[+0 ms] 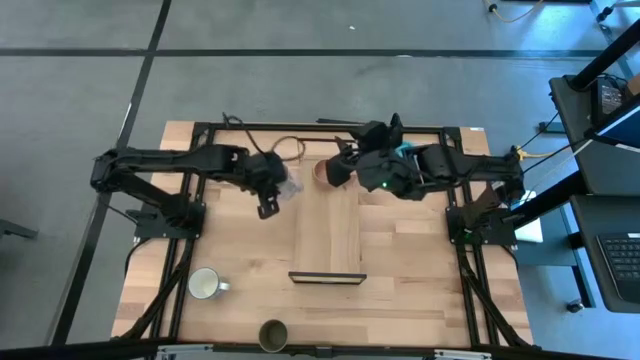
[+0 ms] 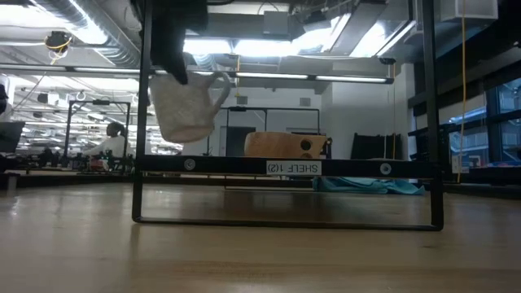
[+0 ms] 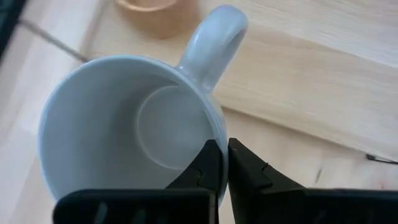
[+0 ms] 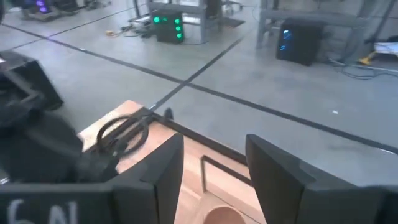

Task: Stack small to large cups/mugs on shelf
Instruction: Put the gray mug on the shelf

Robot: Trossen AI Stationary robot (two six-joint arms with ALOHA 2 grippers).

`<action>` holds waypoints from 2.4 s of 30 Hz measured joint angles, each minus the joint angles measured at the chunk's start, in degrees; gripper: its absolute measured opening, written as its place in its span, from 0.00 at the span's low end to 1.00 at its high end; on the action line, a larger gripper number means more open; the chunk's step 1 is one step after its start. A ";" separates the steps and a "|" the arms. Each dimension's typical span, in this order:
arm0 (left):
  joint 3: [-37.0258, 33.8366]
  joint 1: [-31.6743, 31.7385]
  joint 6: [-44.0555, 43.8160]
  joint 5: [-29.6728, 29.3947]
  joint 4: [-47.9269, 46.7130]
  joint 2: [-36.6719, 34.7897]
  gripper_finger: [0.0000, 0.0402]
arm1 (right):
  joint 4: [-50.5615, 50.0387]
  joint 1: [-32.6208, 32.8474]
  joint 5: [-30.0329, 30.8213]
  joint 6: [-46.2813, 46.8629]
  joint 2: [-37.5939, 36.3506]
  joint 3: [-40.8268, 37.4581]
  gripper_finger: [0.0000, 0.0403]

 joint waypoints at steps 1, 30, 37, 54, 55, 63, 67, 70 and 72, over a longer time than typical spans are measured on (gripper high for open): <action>1.25 -0.87 -0.13 -0.06 -0.34 1.50 0.02 | -1.29 0.19 0.58 1.09 -0.06 -0.02 0.43; 28.63 -7.33 -2.06 -2.11 -2.69 29.64 0.02 | -19.94 4.62 14.46 21.41 -6.03 -0.02 0.43; 28.63 -5.60 -3.82 -2.99 -0.64 29.63 0.03 | -20.27 5.17 13.41 20.31 -5.97 -0.02 0.43; 28.63 -5.42 -5.42 -2.77 1.87 33.14 0.04 | -22.15 5.17 9.88 17.32 -5.93 -0.02 0.43; 28.63 -5.42 -5.44 -2.75 1.95 33.13 0.04 | -22.37 5.17 9.86 17.45 -5.93 -0.02 0.43; 28.63 -5.46 -6.32 -1.22 3.41 33.05 0.15 | -22.48 5.17 9.88 17.45 -5.93 -0.02 0.43; 28.64 -5.57 -6.45 -1.07 3.67 33.05 0.18 | -22.48 5.17 9.88 17.51 -5.93 -0.02 0.43; 28.63 -5.57 -6.44 -1.23 3.80 32.77 0.18 | -22.46 5.17 9.87 17.55 -5.93 -0.02 0.43; 28.65 -5.59 -6.43 -1.27 4.87 32.59 0.18 | -22.46 5.17 9.88 17.58 -5.93 -0.02 0.43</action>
